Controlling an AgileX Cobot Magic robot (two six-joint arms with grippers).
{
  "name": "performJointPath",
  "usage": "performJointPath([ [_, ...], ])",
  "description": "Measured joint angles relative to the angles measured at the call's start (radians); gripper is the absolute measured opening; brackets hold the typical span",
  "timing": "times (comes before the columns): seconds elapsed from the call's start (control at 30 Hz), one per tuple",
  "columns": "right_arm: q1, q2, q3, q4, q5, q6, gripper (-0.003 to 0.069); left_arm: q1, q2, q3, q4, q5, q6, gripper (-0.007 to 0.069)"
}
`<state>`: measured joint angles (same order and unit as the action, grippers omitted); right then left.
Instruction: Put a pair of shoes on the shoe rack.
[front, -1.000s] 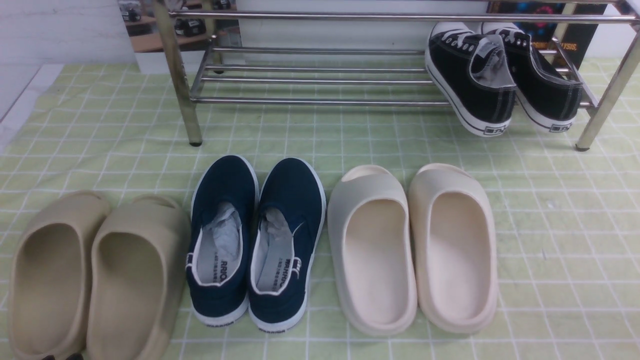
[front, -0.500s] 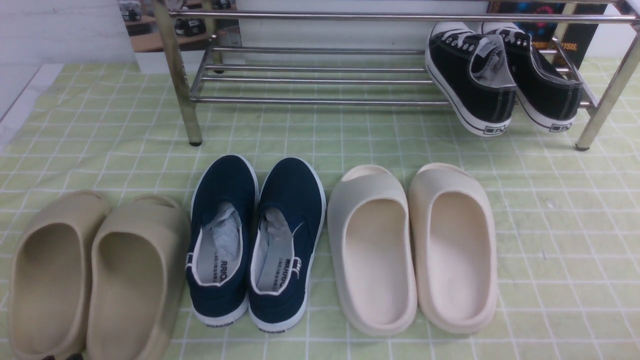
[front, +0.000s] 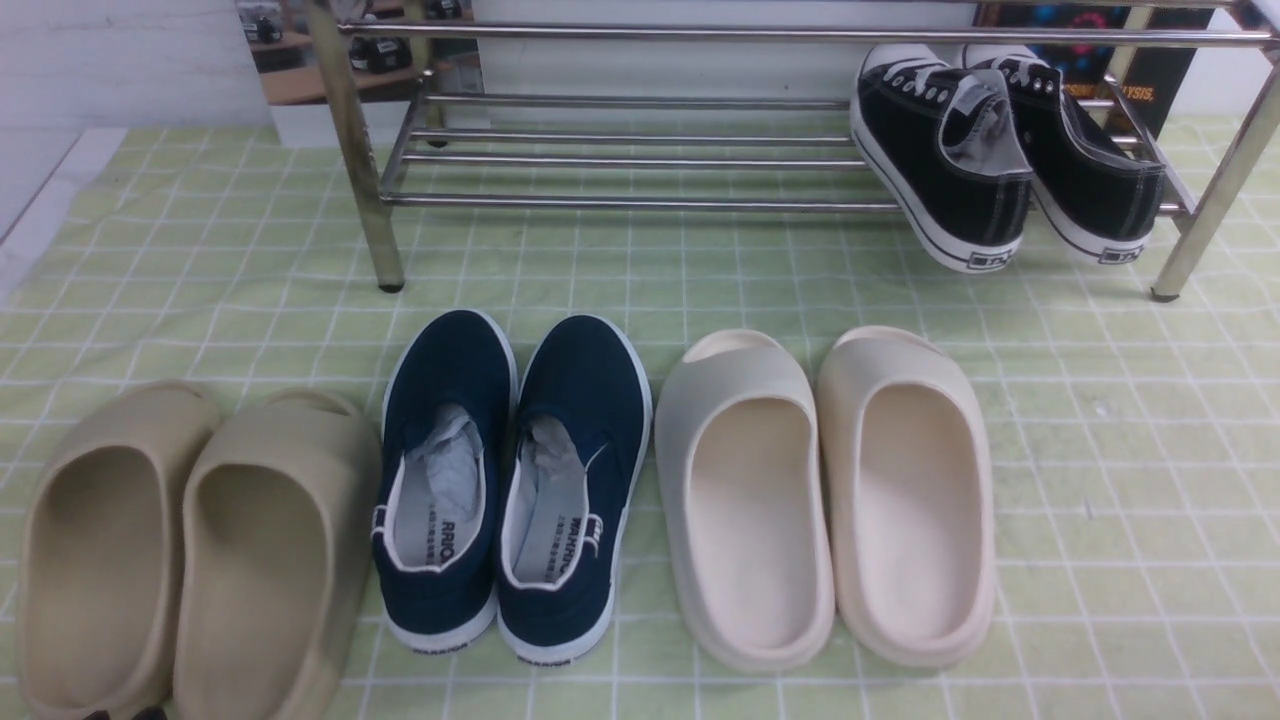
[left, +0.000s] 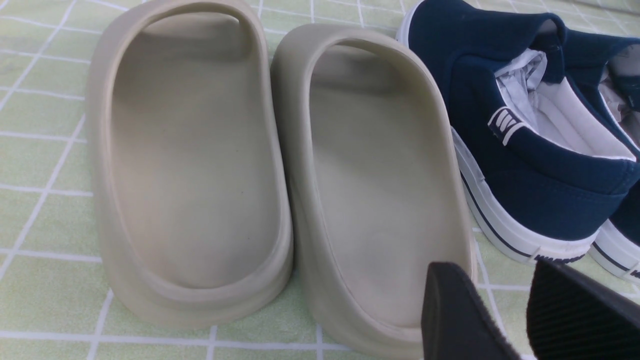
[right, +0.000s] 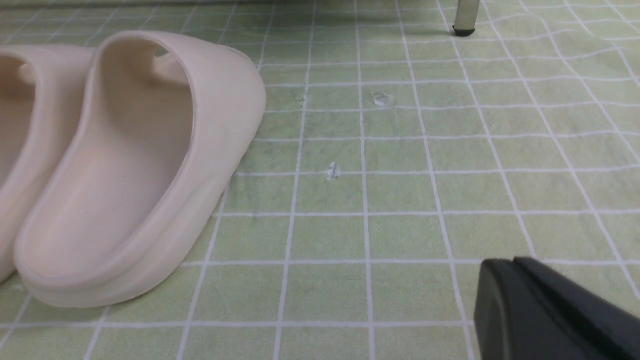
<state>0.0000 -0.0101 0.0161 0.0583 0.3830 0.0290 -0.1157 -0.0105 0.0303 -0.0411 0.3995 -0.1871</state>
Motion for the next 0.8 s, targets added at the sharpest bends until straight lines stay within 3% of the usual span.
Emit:
performJointPath([
  [0.8,0.0,0.0,0.0,0.0,0.002,0.0,0.0037,0.0,0.0,0.0,0.0,0.0,0.0,0.0239],
])
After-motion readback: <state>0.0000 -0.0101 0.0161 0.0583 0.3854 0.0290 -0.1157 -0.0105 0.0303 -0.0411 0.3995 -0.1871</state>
